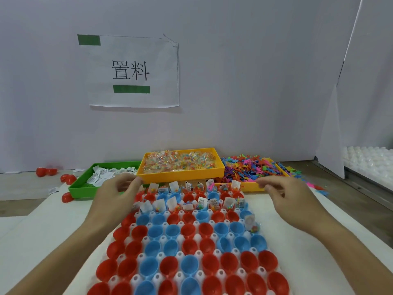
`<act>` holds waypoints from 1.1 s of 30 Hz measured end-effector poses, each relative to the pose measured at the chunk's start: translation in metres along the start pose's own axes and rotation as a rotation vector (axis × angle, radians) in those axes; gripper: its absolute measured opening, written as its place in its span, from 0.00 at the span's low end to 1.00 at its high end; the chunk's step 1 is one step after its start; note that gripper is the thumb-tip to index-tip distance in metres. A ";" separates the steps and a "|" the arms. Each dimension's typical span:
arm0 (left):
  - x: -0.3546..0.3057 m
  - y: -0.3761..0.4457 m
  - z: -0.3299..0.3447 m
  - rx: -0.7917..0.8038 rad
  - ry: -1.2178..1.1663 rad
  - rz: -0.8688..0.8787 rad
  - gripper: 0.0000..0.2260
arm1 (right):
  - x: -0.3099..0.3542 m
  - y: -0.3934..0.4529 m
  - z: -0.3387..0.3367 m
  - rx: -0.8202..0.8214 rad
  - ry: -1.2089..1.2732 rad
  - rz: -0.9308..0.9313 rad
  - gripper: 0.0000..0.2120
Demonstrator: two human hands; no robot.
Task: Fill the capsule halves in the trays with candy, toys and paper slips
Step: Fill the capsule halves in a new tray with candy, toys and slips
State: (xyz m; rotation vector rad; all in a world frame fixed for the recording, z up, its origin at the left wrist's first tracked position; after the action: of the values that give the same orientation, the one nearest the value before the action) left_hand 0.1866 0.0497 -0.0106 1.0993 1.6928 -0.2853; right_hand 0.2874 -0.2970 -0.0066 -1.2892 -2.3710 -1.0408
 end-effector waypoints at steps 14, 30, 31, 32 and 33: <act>0.083 -0.001 -0.020 -0.120 -0.469 -0.161 0.21 | -0.057 0.111 0.027 0.119 -0.240 0.203 0.06; 0.077 -0.002 -0.018 -0.102 -0.397 -0.175 0.15 | -0.061 0.121 0.044 0.175 -0.256 0.382 0.09; 0.077 -0.002 -0.017 -0.104 -0.390 -0.176 0.15 | -0.062 0.121 0.043 0.137 -0.233 0.372 0.09; 0.077 -0.002 -0.017 -0.106 -0.387 -0.177 0.15 | -0.064 0.120 0.043 0.097 -0.210 0.357 0.10; 0.077 -0.002 -0.017 -0.108 -0.386 -0.178 0.15 | -0.065 0.120 0.042 0.056 -0.187 0.338 0.10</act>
State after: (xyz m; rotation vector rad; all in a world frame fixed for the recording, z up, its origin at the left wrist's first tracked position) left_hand 0.1721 0.1002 -0.0693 0.7582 1.4402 -0.4813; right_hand 0.4262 -0.2666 -0.0139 -1.7553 -2.1791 -0.7764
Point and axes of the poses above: each hand's wrist, its own y-axis towards the middle knuckle, its own z-axis out of the palm, x = y × z, the point moved 3 cm from there along y, towards the middle knuckle, and after that the axes turned 6 degrees about -z, right-handed, at the moved point
